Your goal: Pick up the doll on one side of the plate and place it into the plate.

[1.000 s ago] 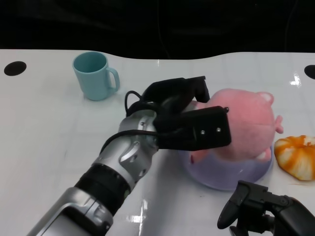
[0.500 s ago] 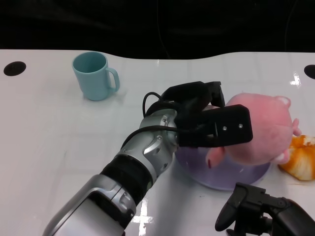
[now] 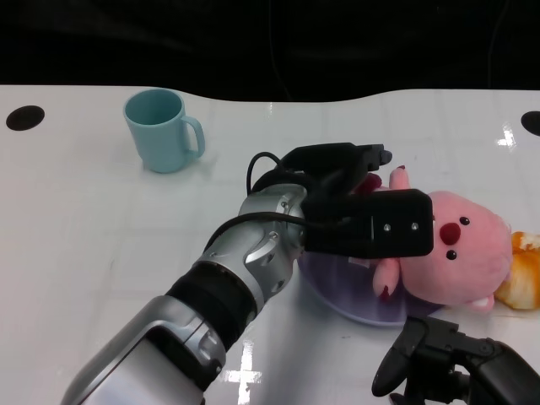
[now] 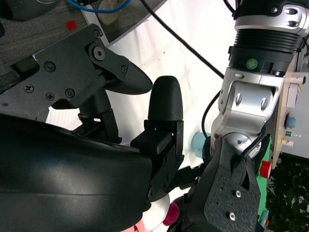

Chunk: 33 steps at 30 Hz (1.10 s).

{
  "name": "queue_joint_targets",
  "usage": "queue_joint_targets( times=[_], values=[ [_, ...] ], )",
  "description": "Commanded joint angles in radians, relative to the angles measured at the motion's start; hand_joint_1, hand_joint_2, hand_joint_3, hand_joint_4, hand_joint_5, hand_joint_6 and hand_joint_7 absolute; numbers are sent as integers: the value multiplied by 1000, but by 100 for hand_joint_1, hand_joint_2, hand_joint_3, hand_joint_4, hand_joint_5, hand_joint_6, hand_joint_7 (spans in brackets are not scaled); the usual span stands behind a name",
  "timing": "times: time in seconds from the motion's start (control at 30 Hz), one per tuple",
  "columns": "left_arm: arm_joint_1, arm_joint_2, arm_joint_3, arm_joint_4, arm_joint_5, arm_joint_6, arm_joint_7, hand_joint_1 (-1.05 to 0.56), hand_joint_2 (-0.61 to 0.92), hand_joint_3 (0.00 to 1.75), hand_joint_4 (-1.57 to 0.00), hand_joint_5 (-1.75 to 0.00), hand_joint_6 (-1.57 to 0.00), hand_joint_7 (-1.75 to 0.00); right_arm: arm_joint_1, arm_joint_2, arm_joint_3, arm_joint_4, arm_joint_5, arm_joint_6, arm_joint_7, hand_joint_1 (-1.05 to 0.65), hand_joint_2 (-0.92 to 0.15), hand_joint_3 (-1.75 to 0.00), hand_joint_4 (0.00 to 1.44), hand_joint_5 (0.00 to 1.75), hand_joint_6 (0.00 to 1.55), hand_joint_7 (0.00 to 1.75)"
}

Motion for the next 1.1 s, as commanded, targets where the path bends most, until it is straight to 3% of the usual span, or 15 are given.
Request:
queue_joint_targets(
  times=[0.03,0.2,0.6,0.93,1.1],
  values=[
    [-19,26,-19,-34,22,-2,-32,-101,92,55,0,-4,-5,0,-1,-9,-6,-10,6,2,3,-20,-58,-103,63,174,58,142],
    [-11,43,-26,-68,27,-2,-50,-103,92,57,0,-1,-4,0,-2,-11,-8,-9,3,1,4,-19,-58,-104,63,175,58,142],
    [134,229,11,-481,29,28,-155,-102,92,56,-2,-2,-7,-1,-4,-18,-50,10,16,-20,19,-20,-57,-106,64,172,58,142],
    [342,376,182,-825,-134,-5,-269,-94,92,52,-7,-9,-9,-3,-11,-21,-70,33,25,-30,39,-19,-58,-106,63,173,58,142],
    [433,410,259,-905,-252,-56,-297,-87,92,50,-14,-17,-14,-5,-7,-23,-75,24,32,-13,41,-19,-58,-105,62,174,56,142]
  ],
)
